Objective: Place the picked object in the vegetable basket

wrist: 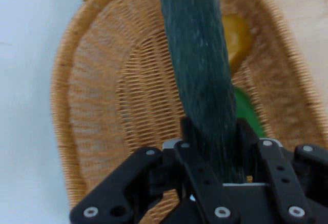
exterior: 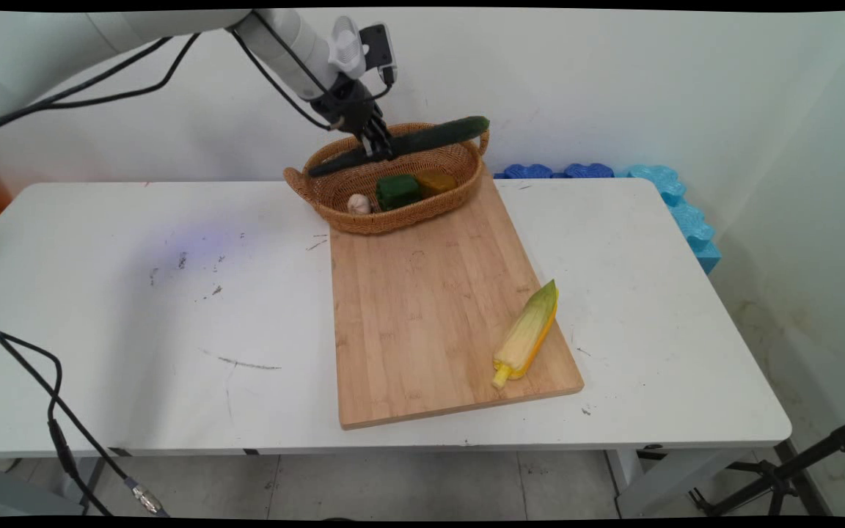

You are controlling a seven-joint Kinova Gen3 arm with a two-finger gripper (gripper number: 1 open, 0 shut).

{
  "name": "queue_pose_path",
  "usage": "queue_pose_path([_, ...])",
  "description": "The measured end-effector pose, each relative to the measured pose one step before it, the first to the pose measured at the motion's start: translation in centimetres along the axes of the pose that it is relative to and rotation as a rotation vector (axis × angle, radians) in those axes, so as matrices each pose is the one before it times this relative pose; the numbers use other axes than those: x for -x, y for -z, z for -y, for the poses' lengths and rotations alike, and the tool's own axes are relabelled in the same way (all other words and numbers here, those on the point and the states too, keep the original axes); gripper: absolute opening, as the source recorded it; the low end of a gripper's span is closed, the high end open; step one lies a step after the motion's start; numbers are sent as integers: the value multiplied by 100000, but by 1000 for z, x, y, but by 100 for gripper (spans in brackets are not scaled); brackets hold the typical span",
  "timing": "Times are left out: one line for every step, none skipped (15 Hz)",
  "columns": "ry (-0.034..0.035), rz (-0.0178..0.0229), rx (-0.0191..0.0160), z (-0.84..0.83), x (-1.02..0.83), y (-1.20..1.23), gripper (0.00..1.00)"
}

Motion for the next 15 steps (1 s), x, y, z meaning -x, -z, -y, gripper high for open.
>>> queue_pose_path([-1367, 422, -814, 746, 158, -274, 0])
queue_pose_path([-1954, 560, -698, 799, 217, -410, 0])
queue_pose_path([-2121, 544, -385, 722, 250, -495, 0])
queue_pose_path([-1828, 460, -178, 545, 255, -438, 0])
queue_pose_path([-1234, 313, -66, 331, 215, -296, 0])
queue_pose_path([-1930, 383, 31, 452, 277, -456, 0])
queue_pose_path([-1328, 190, 156, 255, 159, -321, 0])
queue_pose_path([-1922, 237, 208, 358, 271, -442, 0])
queue_pose_path([-2016, 160, 384, 326, 300, -490, 0])
queue_pose_path([-1791, 51, 443, 251, 292, -454, 0])
queue_pose_path([-1392, -26, 422, 169, 207, -372, 0])
queue_pose_path([-870, -28, 319, 87, 115, -250, 0])
queue_pose_path([-1109, -78, 446, 109, 184, -343, 0])
queue_pose_path([-662, -50, 314, 53, 127, -217, 0])
queue_pose_path([-922, -116, 436, 82, 152, -317, 0])
